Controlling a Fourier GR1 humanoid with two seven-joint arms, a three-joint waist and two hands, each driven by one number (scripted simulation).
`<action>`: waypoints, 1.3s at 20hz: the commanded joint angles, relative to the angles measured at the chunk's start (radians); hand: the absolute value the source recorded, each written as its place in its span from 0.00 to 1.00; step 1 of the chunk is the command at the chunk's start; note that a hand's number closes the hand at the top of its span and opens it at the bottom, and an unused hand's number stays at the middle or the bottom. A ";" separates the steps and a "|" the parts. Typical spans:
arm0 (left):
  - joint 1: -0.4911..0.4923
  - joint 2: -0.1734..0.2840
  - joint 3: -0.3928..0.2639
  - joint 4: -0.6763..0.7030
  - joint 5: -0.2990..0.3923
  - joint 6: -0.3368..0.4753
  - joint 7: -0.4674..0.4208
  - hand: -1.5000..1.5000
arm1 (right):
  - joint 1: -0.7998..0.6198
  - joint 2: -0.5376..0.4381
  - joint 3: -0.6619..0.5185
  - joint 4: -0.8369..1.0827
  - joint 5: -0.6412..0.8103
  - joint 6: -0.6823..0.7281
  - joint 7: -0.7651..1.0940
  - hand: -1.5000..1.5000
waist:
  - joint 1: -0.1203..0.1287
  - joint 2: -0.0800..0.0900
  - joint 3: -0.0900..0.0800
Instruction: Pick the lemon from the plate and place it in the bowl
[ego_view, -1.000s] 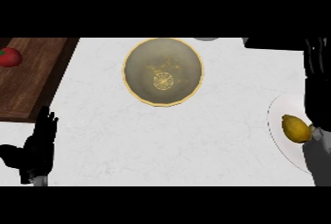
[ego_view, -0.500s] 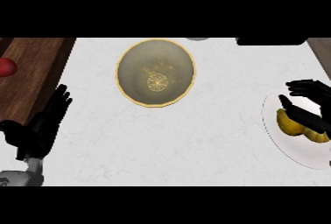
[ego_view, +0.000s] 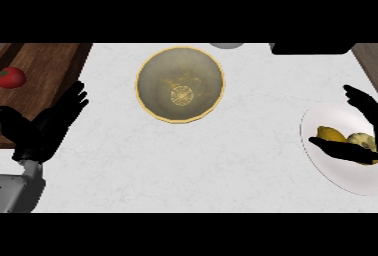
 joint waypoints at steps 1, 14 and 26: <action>0.009 -0.015 -0.023 -0.039 -0.016 0.011 0.035 0.50 | -0.050 -0.130 0.028 -0.056 0.113 0.040 0.215 0.00 | 0.010 -0.004 -0.001; -0.039 -0.062 -0.022 0.023 -0.062 0.010 -0.004 0.50 | -0.438 -0.234 0.158 -0.045 -0.031 0.587 0.832 0.00 | 0.024 0.002 0.000; -0.103 -0.056 0.019 0.036 -0.049 -0.030 0.062 0.50 | -0.658 -0.138 0.247 0.215 -0.044 0.798 0.996 0.00 | 0.021 0.004 0.000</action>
